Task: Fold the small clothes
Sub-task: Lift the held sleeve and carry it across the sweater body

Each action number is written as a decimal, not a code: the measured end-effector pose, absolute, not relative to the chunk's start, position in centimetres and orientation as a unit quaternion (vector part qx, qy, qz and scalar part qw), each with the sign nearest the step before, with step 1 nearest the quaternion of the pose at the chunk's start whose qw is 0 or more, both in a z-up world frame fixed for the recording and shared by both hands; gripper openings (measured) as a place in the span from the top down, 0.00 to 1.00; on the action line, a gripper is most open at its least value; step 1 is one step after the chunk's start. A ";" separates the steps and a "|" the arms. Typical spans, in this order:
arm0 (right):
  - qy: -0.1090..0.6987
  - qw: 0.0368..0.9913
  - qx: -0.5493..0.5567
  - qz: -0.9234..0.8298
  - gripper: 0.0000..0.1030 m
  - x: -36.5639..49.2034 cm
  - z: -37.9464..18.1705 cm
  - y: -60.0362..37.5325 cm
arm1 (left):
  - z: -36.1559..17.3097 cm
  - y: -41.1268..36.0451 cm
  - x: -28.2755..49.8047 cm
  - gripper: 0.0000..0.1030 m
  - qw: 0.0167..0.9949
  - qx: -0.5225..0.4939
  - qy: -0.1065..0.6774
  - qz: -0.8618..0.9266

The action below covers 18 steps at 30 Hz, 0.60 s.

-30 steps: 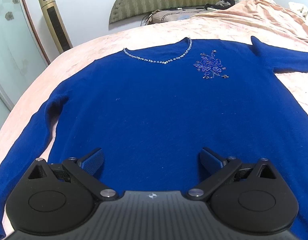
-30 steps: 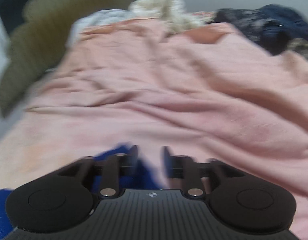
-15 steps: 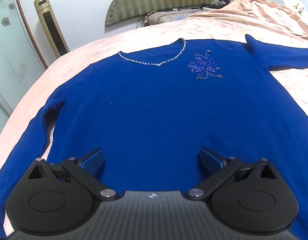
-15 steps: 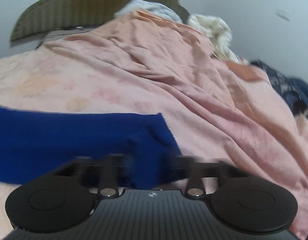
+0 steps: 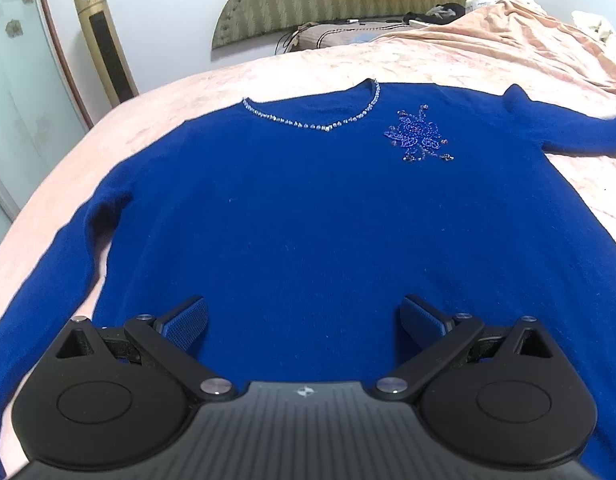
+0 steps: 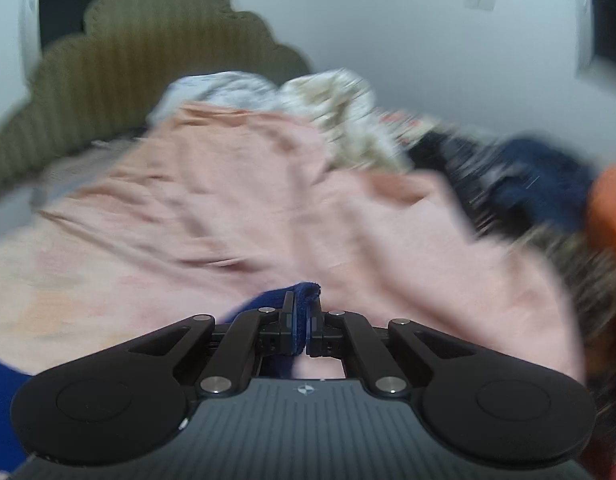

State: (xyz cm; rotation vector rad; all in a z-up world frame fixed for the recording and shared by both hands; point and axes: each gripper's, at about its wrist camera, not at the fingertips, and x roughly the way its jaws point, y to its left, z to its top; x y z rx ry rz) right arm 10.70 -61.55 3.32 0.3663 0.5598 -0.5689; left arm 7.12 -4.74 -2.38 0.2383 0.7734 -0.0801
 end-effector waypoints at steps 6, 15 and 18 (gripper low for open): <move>0.269 0.892 0.348 -0.107 0.95 11.9 2.0 -57.3 | -1.3 -4.0 7.4 0.00 0.928 0.139 0.345 -0.021; 0.276 0.864 0.418 0.046 0.94 14.8 2.4 -48.4 | -1.3 -1.9 8.7 0.00 0.933 0.099 0.345 -0.001; 0.284 0.861 0.416 0.066 0.93 15.7 2.5 -46.2 | -1.7 -1.7 8.9 0.00 0.932 0.097 0.350 0.002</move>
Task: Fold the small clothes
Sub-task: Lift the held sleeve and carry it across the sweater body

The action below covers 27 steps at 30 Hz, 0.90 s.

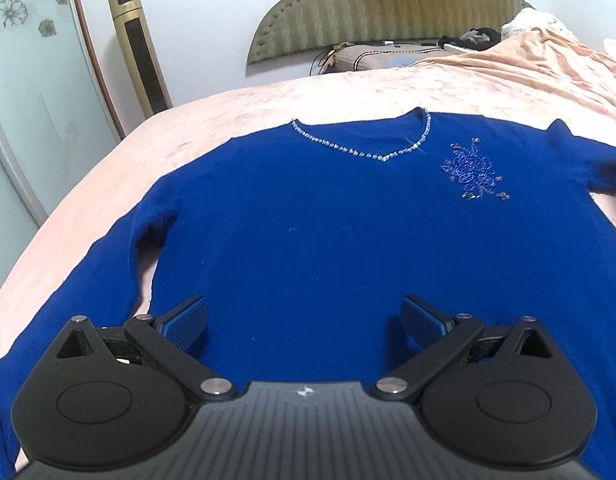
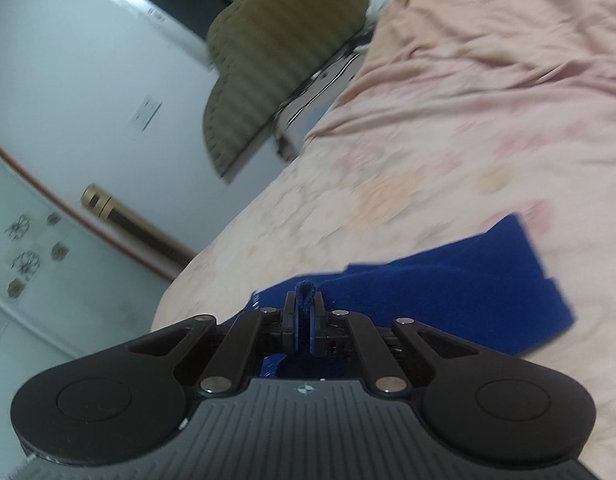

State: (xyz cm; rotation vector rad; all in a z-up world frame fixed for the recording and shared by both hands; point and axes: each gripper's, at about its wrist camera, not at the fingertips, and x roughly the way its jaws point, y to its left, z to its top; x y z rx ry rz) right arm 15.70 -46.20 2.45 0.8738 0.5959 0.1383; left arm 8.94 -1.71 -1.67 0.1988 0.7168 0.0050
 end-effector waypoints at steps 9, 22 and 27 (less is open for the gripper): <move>0.298 0.852 0.413 0.121 0.93 17.7 2.8 -40.8 | -2.4 -0.6 9.4 0.00 0.929 0.080 0.361 0.013; 0.300 0.849 0.396 0.182 0.93 20.3 5.1 -34.2 | -2.5 0.2 8.9 0.00 0.934 0.062 0.352 0.017; 0.292 0.845 0.401 0.201 0.92 21.1 5.6 -32.6 | -2.2 0.6 8.5 0.00 0.940 0.060 0.334 0.020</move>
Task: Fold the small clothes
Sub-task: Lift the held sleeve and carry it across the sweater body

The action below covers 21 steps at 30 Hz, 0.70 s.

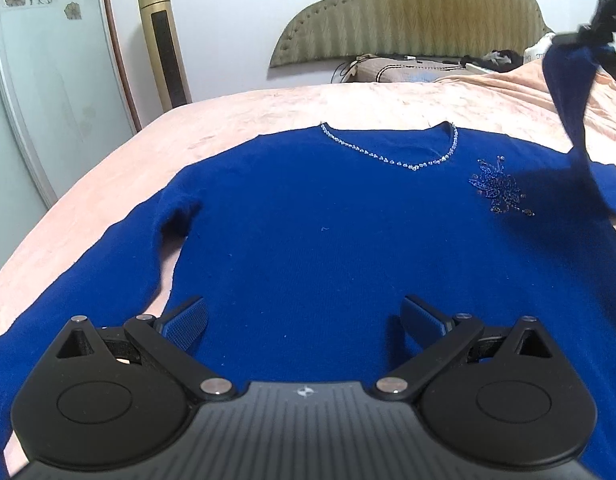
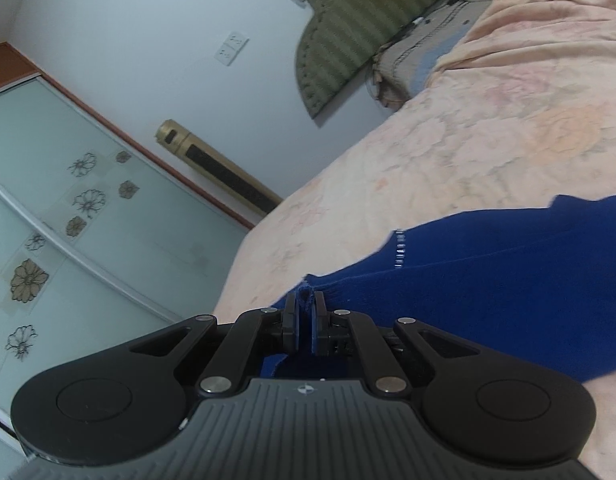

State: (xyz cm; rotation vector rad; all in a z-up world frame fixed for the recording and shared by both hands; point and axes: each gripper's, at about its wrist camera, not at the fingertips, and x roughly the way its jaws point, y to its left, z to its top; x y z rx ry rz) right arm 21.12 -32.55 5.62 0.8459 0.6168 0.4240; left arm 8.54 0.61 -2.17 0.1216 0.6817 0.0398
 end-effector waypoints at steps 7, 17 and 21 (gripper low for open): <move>0.292 0.838 0.396 0.237 0.92 22.7 6.1 -28.6 | -3.1 1.1 8.8 0.00 0.936 0.049 0.347 0.022; 0.327 0.818 0.386 0.274 0.92 26.2 4.5 -21.4 | -3.8 1.0 8.5 0.00 0.938 0.051 0.342 0.021; 0.343 0.810 0.382 0.282 0.92 27.6 3.8 -18.9 | -4.1 1.2 8.5 0.00 0.939 0.046 0.341 0.020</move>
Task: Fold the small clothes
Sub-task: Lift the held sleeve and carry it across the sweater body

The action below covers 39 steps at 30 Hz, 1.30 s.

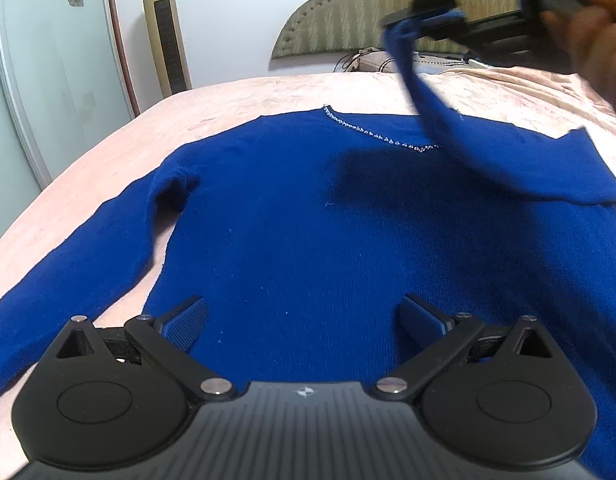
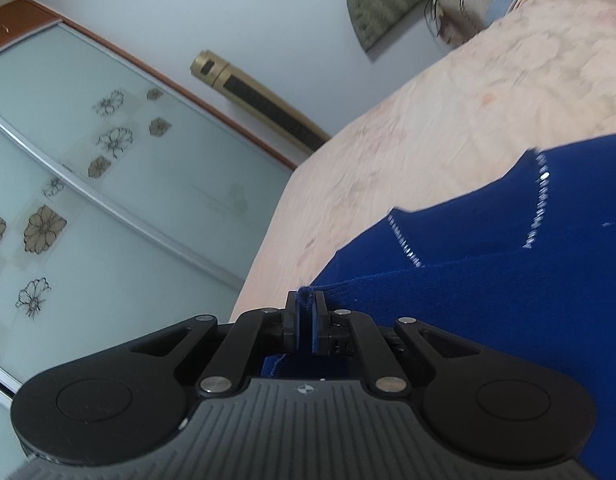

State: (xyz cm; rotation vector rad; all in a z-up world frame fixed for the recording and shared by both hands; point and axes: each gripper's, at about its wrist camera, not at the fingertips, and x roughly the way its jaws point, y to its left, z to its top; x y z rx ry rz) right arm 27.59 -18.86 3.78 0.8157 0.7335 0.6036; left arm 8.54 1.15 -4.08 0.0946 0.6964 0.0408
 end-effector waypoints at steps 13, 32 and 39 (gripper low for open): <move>0.359 0.803 0.369 0.299 0.92 30.3 3.2 -13.3 | -4.4 1.4 8.6 0.00 0.939 0.024 0.343 0.016; 0.376 0.797 0.355 0.311 0.84 33.5 2.1 -9.3 | -4.7 2.0 9.1 0.00 0.939 0.015 0.344 0.012; 0.400 0.788 0.356 0.303 0.59 33.4 0.3 -9.7 | -4.7 2.1 9.1 0.00 0.939 0.014 0.344 0.012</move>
